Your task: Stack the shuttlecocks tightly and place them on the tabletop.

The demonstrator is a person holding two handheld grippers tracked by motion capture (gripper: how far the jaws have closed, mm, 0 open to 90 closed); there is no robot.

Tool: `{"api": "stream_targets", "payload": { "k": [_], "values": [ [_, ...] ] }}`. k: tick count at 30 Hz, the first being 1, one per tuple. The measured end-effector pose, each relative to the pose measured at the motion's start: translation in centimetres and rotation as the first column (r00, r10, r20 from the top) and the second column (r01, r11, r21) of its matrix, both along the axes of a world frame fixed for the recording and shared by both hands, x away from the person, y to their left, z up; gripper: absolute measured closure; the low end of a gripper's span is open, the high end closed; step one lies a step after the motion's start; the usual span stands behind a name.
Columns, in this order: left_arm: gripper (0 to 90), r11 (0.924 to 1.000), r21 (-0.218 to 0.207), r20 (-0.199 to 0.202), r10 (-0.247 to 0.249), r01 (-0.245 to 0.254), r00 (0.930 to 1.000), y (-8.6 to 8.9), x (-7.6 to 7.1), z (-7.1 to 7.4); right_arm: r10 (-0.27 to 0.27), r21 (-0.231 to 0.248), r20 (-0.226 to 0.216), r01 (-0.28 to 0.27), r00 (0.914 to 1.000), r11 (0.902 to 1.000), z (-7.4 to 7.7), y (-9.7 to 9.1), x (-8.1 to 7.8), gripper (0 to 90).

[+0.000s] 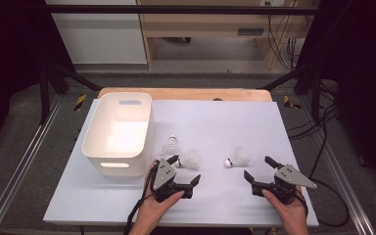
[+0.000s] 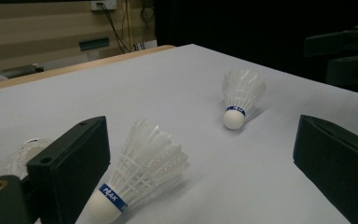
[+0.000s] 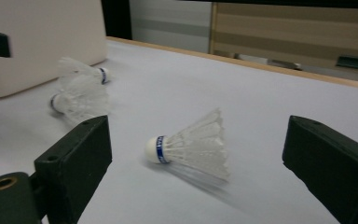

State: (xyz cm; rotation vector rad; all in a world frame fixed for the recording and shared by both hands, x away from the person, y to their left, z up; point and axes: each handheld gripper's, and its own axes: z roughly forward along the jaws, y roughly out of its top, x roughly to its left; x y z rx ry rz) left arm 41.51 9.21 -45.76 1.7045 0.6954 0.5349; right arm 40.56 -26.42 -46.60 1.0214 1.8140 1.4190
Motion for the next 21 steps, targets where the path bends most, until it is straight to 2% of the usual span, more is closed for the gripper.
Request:
{"api": "stream_targets", "payload": {
  "k": [1,4,8,11,13,16,21],
  "values": [
    [3.9,1.0,-0.007,0.01,0.002,-0.002,1.0,0.1,-0.2,0.0,-0.024,-0.003,-0.002,0.024,0.9997,0.9997,0.0,0.0,0.0,8.9],
    [3.9,0.9998,-0.018,0.035,0.004,-0.004,0.9994,0.9,-1.0,0.2,-0.038,-0.002,-0.007,0.038,0.9992,0.9993,0.1,0.1,0.0,9.3],
    [3.9,0.9993,-0.035,0.065,0.015,-0.013,0.9978,1.9,-1.9,0.2,-0.032,0.004,-0.014,0.032,0.9994,0.9995,0.2,0.3,0.0,9.3],
    [4.1,0.999,-0.038,0.096,0.026,-0.022,0.9951,2.8,-2.5,0.5,-0.024,0.001,-0.002,0.024,0.9997,0.9997,0.4,0.5,-0.1,11.2],
    [4.4,0.998,-0.057,0.102,0.033,-0.028,0.9942,3.5,-2.9,0.5,-0.019,0.003,-0.005,0.019,0.9998,0.9998,0.4,0.7,-0.1,11.5],
    [4.4,0.9978,-0.058,0.105,0.037,-0.031,0.9938,4.5,-3.7,0.3,-0.018,-0.004,-0.005,0.018,0.9998,0.9998,0.4,0.7,-0.2,11.6],
    [4.5,0.9988,-0.032,0.121,0.042,-0.038,0.9918,6.3,-5.3,0.3,-0.023,-0.001,-0.002,0.023,0.9997,0.9997,0.6,0.8,-0.4,12.3]
  ]
}}
